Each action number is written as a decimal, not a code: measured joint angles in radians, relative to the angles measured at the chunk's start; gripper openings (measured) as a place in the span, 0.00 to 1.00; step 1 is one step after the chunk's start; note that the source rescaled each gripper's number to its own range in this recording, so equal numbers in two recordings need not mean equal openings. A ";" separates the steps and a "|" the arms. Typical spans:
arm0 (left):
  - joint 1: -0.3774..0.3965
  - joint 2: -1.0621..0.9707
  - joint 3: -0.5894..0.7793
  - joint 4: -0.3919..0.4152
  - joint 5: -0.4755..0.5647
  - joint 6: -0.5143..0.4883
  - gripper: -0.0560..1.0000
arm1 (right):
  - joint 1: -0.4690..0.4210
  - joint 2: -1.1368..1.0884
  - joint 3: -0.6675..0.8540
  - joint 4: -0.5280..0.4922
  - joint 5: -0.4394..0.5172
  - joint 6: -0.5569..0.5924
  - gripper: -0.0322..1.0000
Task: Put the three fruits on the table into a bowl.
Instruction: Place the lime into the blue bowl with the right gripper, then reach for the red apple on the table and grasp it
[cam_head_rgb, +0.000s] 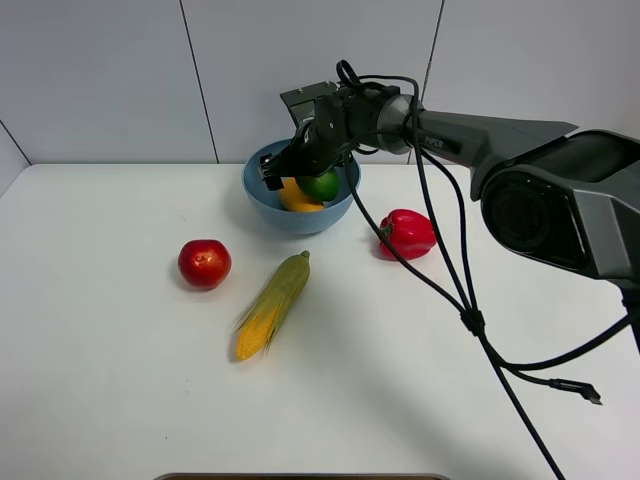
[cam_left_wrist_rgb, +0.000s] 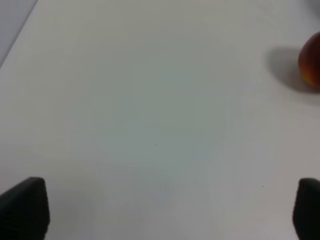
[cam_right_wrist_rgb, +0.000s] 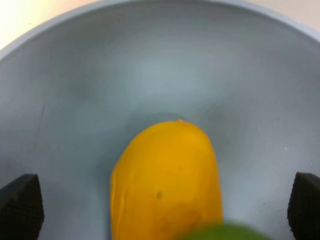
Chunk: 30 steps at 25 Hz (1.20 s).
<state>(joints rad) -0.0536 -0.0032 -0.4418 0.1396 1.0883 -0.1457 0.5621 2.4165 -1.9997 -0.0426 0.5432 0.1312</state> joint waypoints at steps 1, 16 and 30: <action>0.000 0.000 0.000 0.000 0.000 0.000 1.00 | 0.000 -0.001 0.000 0.000 0.000 0.000 0.97; 0.000 0.000 0.000 0.000 0.000 0.000 1.00 | 0.000 -0.124 0.000 -0.033 0.066 -0.001 1.00; 0.000 0.000 0.000 0.000 0.000 0.000 1.00 | 0.000 -0.434 0.000 -0.056 0.219 -0.002 1.00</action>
<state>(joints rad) -0.0536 -0.0032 -0.4418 0.1396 1.0883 -0.1457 0.5621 1.9824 -1.9997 -0.0990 0.7627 0.1291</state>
